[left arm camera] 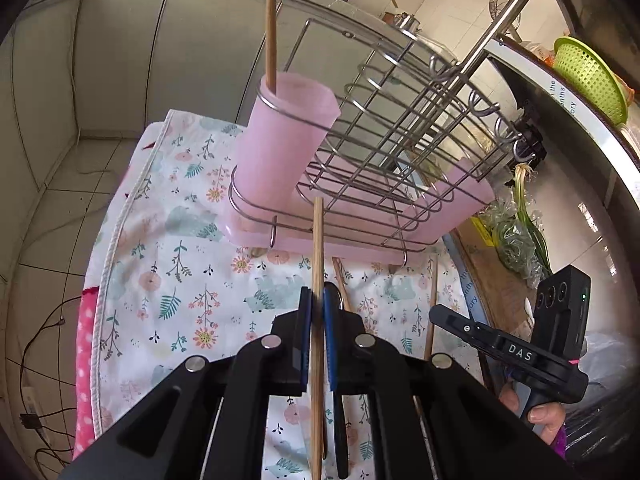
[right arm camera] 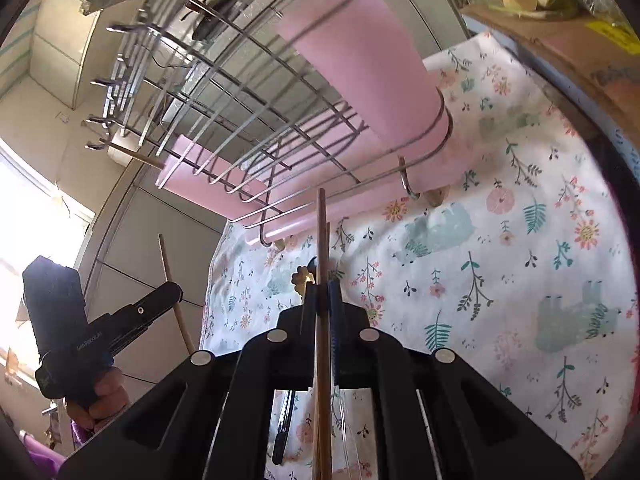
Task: Organize utensils
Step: 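Close the left tool on a wooden chopstick while the right tool grasps another chopstick, then lift both chopsticks and carry them above the pink cup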
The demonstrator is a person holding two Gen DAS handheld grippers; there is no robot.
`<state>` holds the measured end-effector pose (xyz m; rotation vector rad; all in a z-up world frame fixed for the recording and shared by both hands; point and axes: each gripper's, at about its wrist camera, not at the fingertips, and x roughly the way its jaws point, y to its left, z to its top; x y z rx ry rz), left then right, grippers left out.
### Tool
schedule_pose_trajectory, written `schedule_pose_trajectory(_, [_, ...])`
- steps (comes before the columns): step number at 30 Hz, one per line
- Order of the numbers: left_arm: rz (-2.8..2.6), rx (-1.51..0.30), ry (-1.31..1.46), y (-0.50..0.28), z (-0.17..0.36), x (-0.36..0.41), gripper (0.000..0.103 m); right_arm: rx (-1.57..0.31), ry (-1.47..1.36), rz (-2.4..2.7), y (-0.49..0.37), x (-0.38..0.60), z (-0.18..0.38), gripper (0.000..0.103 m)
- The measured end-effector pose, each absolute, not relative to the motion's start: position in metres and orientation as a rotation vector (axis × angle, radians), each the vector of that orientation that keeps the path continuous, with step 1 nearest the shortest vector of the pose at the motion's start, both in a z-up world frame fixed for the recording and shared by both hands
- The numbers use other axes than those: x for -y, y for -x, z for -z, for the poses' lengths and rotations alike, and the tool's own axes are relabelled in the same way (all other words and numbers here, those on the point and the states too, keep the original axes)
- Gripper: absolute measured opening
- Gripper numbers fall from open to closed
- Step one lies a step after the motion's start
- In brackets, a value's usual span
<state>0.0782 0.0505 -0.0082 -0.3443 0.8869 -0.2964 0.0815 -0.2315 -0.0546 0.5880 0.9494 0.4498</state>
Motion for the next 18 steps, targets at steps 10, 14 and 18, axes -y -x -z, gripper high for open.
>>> schedule_pose_trajectory(10, [0.290, -0.741, 0.277, -0.052, -0.035, -0.037, 0.006, -0.787, -0.510, -0.452, -0.054, 0.241, 0.009, 0.007])
schedule_pose_trajectory(14, [0.282, -0.702, 0.277, -0.047, -0.047, -0.037, 0.006, -0.760, -0.501, -0.449, -0.052, 0.243, 0.005, 0.007])
schedule_pose_trajectory(18, [0.283, -0.690, 0.289, -0.047, -0.052, -0.039, 0.005, -0.748, -0.514, -0.442, -0.050, 0.246, 0.003, 0.007])
